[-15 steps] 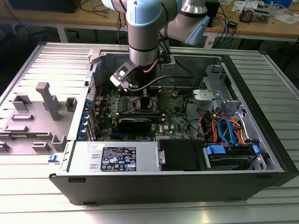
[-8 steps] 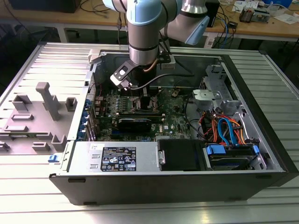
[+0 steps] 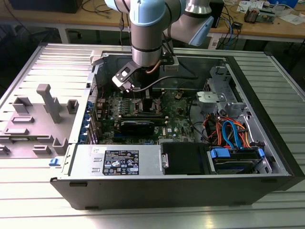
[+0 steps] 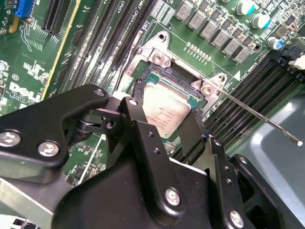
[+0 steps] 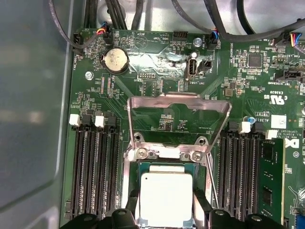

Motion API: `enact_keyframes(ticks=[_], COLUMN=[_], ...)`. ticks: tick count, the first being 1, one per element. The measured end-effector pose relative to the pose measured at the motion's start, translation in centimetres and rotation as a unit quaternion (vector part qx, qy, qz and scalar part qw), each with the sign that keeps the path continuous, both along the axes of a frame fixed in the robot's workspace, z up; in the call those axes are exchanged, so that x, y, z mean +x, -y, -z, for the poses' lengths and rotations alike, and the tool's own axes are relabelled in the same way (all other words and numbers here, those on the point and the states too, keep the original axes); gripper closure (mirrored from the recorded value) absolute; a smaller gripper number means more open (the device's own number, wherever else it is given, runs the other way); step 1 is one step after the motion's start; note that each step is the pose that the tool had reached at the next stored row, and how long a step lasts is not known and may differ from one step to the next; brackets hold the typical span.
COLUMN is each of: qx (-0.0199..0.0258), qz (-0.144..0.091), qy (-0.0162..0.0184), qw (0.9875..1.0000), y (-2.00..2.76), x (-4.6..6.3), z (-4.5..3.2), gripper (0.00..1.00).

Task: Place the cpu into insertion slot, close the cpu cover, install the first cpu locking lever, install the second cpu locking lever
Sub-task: 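Place the cpu into insertion slot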

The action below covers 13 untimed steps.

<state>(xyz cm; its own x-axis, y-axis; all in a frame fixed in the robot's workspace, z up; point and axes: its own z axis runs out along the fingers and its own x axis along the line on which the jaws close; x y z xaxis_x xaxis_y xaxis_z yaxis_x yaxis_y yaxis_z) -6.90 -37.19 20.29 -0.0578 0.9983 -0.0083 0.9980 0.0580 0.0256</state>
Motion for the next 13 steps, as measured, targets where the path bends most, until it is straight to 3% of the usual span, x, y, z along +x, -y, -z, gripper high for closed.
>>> enact_keyframes(ticks=[13], qx=[0.0006], qz=[0.009], qy=[-0.0014], qw=[1.0], y=[0.0], x=[-0.18], z=[0.01], gripper=[0.46])
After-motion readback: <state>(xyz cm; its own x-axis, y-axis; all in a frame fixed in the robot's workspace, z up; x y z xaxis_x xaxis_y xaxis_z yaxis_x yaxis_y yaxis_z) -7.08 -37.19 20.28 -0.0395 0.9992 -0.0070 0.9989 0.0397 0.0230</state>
